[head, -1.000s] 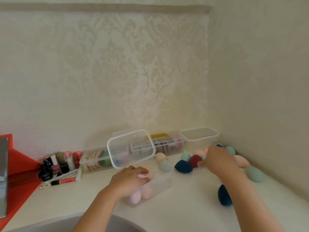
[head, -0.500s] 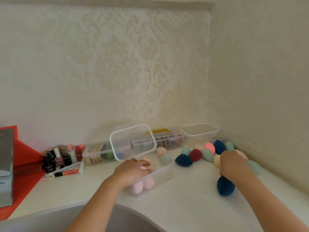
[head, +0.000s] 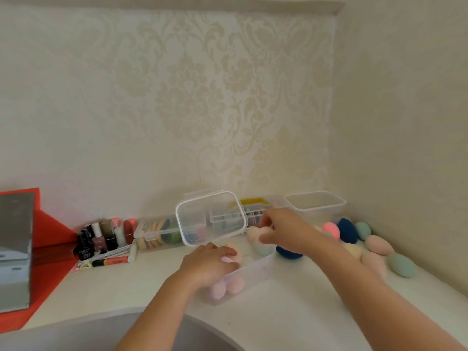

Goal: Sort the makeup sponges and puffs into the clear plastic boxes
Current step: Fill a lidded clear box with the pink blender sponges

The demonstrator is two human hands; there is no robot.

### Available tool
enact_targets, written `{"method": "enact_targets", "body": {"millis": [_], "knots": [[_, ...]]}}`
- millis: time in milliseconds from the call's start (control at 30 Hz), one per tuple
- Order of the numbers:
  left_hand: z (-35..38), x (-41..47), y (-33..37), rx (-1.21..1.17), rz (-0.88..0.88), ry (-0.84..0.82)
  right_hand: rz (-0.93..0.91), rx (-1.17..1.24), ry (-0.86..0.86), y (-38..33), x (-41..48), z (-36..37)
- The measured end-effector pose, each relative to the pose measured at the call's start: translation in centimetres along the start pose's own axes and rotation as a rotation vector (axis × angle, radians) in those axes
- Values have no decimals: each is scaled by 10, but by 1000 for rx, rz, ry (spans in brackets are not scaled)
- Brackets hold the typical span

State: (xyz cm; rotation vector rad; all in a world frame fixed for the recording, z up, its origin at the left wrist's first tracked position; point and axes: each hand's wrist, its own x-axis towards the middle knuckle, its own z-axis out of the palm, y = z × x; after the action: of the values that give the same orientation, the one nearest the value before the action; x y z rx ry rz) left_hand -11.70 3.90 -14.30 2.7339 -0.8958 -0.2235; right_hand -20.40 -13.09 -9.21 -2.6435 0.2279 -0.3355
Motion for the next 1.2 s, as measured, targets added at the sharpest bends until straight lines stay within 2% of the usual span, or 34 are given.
{"method": "enact_targets", "body": {"millis": [133, 300, 500, 667, 833, 933, 1000, 1067, 1133, 1200], "knots": [[0, 1, 0, 40, -1, 10, -16, -61, -130, -13, 19, 28], [2, 2, -1, 72, 4, 18, -29, -111, -189, -21, 30, 49], [4, 2, -6, -23, 44, 78, 31, -3, -172, -13, 39, 62], [2, 1, -10, -45, 89, 59, 76, 99, -191, -11, 42, 57], [0, 2, -8, 22, 77, 19, 99, 197, -123, -9, 40, 59], [-2, 0, -7, 8, 76, 9, 71, 247, 25, -7, 30, 49], [-2, -1, -8, -8, 78, 12, 66, 198, 172, -1, 19, 34], [-3, -1, -8, -17, 78, 6, 139, 53, 298, 13, 8, 17], [-2, 0, -8, -19, 75, -3, 283, -151, 317, 32, -3, 0], [-1, 1, -8, -23, 70, -6, 425, -332, 260, 54, -16, -11]]}}
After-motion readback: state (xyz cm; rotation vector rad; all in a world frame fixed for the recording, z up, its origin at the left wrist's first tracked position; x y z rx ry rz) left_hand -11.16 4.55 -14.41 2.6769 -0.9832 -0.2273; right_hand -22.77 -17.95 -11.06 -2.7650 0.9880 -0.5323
